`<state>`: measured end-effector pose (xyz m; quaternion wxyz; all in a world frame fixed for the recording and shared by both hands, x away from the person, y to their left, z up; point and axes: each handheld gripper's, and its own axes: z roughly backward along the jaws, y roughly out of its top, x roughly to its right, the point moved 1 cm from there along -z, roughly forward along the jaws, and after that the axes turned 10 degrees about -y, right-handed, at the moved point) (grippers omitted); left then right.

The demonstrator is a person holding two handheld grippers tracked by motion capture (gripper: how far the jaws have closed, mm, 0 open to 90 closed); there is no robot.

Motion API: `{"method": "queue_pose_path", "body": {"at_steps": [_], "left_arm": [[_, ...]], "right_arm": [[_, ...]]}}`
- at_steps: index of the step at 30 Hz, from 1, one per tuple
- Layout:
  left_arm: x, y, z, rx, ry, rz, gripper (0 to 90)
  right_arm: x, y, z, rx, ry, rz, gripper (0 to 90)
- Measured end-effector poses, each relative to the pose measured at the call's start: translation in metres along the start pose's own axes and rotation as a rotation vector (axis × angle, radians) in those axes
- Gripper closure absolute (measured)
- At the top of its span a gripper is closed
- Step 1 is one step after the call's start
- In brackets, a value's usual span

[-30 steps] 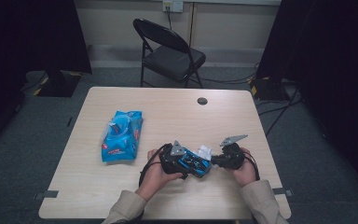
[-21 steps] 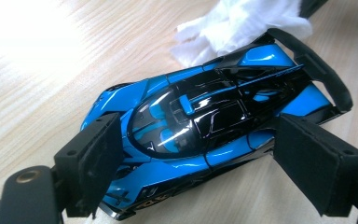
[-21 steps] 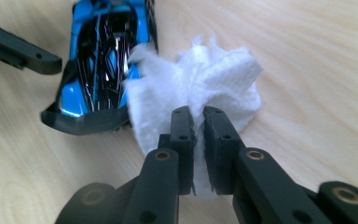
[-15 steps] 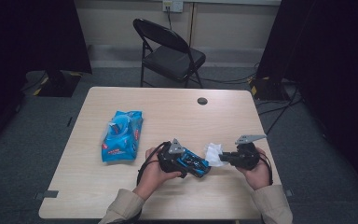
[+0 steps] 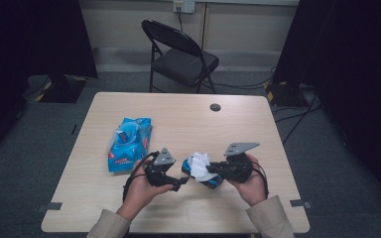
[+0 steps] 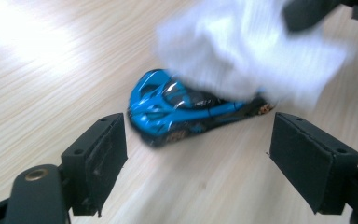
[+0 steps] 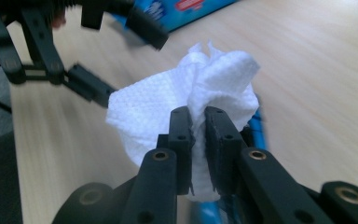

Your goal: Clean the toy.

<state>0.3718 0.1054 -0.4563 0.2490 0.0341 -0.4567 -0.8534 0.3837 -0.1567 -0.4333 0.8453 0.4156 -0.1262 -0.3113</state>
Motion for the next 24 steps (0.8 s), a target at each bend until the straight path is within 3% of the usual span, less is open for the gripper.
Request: {"method": "queue_pose_path", "body": {"at_steps": [2,5,10,15,22,24], "left_arm": [[-0.002,-0.006,0.011,0.017,0.007,0.01,18.8],[-0.005,-0.016,0.022,0.004,0.017,0.014,20.6],[-0.007,-0.028,0.022,-0.004,-0.007,0.035,26.9],[-0.003,-0.03,0.013,-0.024,-0.052,0.013,35.1],[0.0,-0.034,0.001,-0.05,-0.107,-0.01,49.0],[0.0,-0.036,-0.002,-0.056,-0.113,-0.015,50.6]], "right_arm": [[-0.012,0.001,-0.012,-0.009,0.023,0.021,81.2],[-0.026,-0.001,-0.027,-0.034,0.051,0.038,81.1],[-0.043,-0.01,-0.05,-0.075,0.073,0.065,80.7],[-0.048,-0.016,-0.059,-0.096,0.075,0.074,76.4],[-0.048,-0.015,-0.052,-0.055,0.052,0.069,51.4],[-0.044,-0.01,-0.045,-0.028,0.021,0.069,40.5]]}}
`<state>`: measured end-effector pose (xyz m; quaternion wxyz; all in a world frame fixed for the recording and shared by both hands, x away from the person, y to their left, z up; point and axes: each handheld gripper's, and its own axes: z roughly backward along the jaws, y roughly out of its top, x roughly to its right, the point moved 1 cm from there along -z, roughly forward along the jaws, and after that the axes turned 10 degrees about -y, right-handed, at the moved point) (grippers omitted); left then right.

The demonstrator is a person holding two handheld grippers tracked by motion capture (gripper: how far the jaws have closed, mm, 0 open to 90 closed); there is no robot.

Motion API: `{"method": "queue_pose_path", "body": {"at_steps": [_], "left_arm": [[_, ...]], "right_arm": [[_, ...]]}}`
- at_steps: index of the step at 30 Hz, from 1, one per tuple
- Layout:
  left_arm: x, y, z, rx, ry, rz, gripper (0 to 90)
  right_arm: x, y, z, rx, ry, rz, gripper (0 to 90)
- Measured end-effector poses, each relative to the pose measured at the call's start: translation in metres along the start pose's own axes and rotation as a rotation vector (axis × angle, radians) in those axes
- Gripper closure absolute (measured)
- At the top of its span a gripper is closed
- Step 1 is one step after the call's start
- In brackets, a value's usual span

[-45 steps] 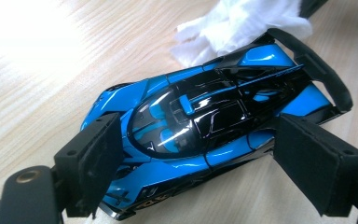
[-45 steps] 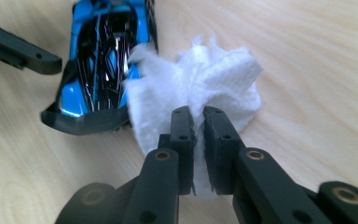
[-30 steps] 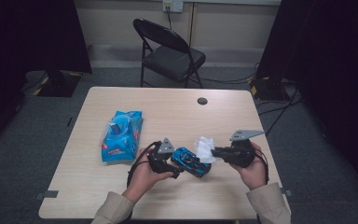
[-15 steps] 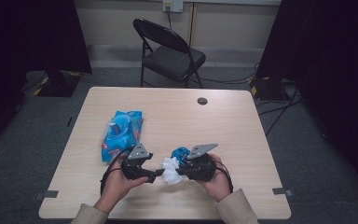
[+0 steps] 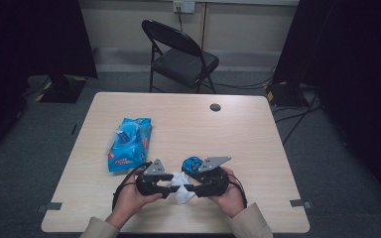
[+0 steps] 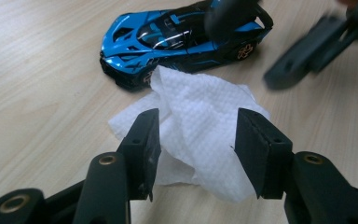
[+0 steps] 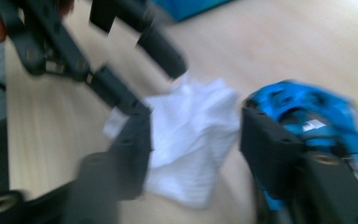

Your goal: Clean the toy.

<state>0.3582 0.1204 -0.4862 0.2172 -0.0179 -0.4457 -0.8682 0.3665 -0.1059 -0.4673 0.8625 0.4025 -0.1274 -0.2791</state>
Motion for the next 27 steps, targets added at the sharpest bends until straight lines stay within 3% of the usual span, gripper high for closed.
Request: {"method": "queue_pose_path", "body": {"at_steps": [2,4,6,10,14,20,27], "left_arm": [[0.0,-0.002,-0.003,-0.011,-0.009,-0.006,52.9],[0.0,-0.004,-0.007,-0.02,-0.011,-0.006,52.8],[-0.001,-0.005,-0.009,-0.023,-0.014,-0.001,52.5],[-0.003,-0.008,-0.014,-0.044,-0.01,0.012,53.1],[-0.004,-0.012,-0.015,-0.054,-0.007,0.019,55.9],[-0.003,-0.012,-0.01,-0.095,0.013,0.024,77.1],[-0.004,-0.014,-0.004,-0.108,0.012,0.049,80.5]], "right_arm": [[0.007,0.004,0.006,0.032,-0.04,-0.017,32.0],[0.016,0.008,0.008,0.041,-0.108,-0.016,22.9],[0.024,0.009,0.005,0.027,-0.14,-0.033,17.1],[0.04,0.012,-0.008,-0.008,-0.171,-0.045,14.7],[0.048,0.018,-0.021,-0.029,-0.168,-0.042,14.1],[0.048,0.021,-0.04,-0.068,-0.158,-0.04,14.1],[0.049,0.02,-0.052,-0.118,-0.16,-0.031,14.1]]}}
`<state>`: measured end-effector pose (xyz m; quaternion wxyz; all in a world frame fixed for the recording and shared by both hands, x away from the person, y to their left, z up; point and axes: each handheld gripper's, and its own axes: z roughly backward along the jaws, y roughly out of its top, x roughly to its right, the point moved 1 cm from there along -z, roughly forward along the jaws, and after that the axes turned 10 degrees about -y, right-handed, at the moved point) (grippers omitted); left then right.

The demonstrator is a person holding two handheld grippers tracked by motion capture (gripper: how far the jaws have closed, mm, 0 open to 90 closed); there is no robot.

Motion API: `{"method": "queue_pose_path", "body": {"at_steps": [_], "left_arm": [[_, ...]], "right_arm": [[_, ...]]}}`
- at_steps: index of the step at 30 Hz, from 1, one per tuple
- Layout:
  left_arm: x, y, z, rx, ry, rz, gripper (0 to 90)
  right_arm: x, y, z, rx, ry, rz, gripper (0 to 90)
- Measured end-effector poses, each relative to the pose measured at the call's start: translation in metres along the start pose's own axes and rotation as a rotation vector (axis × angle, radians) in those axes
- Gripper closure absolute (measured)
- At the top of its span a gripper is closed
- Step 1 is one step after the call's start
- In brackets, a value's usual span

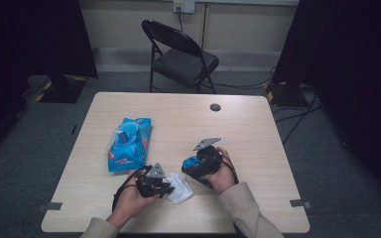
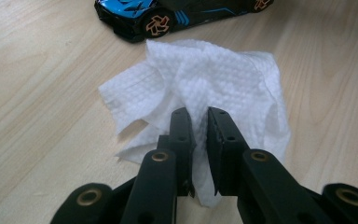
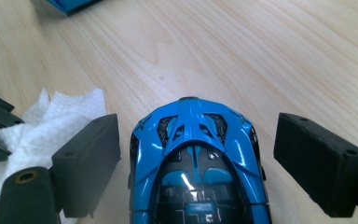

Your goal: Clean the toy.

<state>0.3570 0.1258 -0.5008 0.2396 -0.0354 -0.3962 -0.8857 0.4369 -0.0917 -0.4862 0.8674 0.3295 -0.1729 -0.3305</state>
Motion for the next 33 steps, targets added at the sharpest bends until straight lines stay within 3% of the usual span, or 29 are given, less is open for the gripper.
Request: {"method": "queue_pose_path", "body": {"at_steps": [16,21,29,33], "left_arm": [[-0.001,-0.001,0.001,-0.001,-0.01,0.003,78.6],[-0.001,-0.001,0.001,-0.001,-0.01,0.002,78.3],[-0.001,-0.001,0.001,-0.002,-0.012,0.002,78.1],[-0.001,-0.001,0.001,-0.001,-0.012,0.002,78.0]], "right_arm": [[0.0,-0.001,-0.013,-0.048,0.006,0.065,17.2],[-0.003,-0.004,-0.018,-0.087,0.012,0.089,20.1],[-0.003,-0.003,-0.018,-0.076,0.015,0.088,24.4],[-0.004,-0.001,-0.018,-0.095,0.005,0.078,24.6]]}}
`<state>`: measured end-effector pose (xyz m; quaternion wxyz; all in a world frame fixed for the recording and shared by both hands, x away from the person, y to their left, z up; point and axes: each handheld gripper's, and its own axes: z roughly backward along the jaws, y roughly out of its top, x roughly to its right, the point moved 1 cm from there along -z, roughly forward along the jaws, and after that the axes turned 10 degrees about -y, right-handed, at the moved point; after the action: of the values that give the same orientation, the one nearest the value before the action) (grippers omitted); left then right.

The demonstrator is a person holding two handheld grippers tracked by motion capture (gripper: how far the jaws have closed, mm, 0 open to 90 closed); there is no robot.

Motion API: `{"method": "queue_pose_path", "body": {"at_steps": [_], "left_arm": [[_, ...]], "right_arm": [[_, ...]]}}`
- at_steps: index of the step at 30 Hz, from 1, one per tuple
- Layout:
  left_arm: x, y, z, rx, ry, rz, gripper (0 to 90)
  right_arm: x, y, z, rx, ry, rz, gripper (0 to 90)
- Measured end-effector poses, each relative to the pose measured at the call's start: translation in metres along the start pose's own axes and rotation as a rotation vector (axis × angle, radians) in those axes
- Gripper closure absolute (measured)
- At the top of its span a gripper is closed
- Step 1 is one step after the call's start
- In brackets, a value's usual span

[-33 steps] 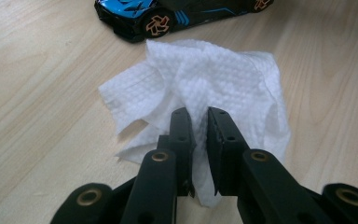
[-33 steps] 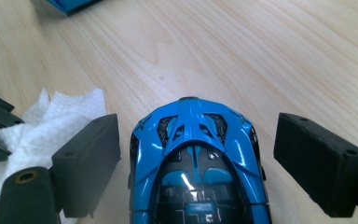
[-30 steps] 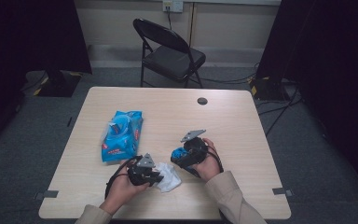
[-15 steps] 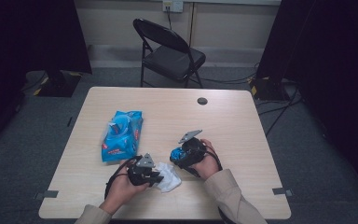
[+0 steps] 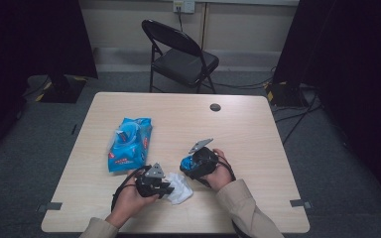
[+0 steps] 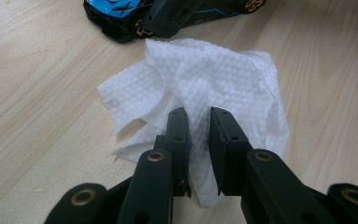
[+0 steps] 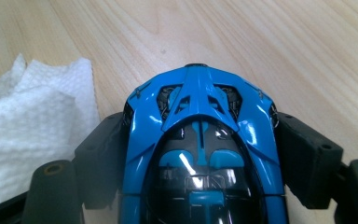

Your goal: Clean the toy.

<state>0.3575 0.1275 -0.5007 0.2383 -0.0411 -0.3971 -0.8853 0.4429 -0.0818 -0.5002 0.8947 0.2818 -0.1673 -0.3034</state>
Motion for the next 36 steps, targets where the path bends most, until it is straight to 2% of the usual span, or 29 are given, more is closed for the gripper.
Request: {"method": "queue_pose_path", "body": {"at_steps": [6,11,17,22,26,30,33,36], "left_arm": [[0.0,0.0,0.0,0.0,0.0,0.007,78.0],[-0.001,0.0,0.001,0.002,-0.002,0.013,78.4],[-0.001,0.0,0.0,0.006,0.006,0.018,79.4],[0.0,0.0,0.0,0.005,0.01,0.018,79.4],[0.0,0.002,0.0,0.008,0.014,0.011,79.3],[0.001,0.003,0.0,0.028,0.011,0.01,72.9],[0.003,0.007,0.002,0.065,0.001,0.013,63.0],[0.006,0.01,0.0,0.072,-0.013,0.009,58.1]], "right_arm": [[0.005,-0.002,0.003,-0.01,0.002,-0.056,24.8],[0.007,-0.005,0.011,0.047,-0.003,-0.077,24.9],[0.007,-0.006,0.021,0.092,0.003,-0.073,24.9],[0.01,-0.008,0.03,0.122,0.012,-0.093,25.0],[0.012,-0.01,0.041,0.175,0.012,-0.107,24.9],[0.015,-0.013,0.054,0.216,0.018,-0.121,25.0],[0.017,-0.018,0.063,0.246,0.014,-0.139,25.0],[0.019,-0.022,0.068,0.269,0.01,-0.158,25.0]]}}
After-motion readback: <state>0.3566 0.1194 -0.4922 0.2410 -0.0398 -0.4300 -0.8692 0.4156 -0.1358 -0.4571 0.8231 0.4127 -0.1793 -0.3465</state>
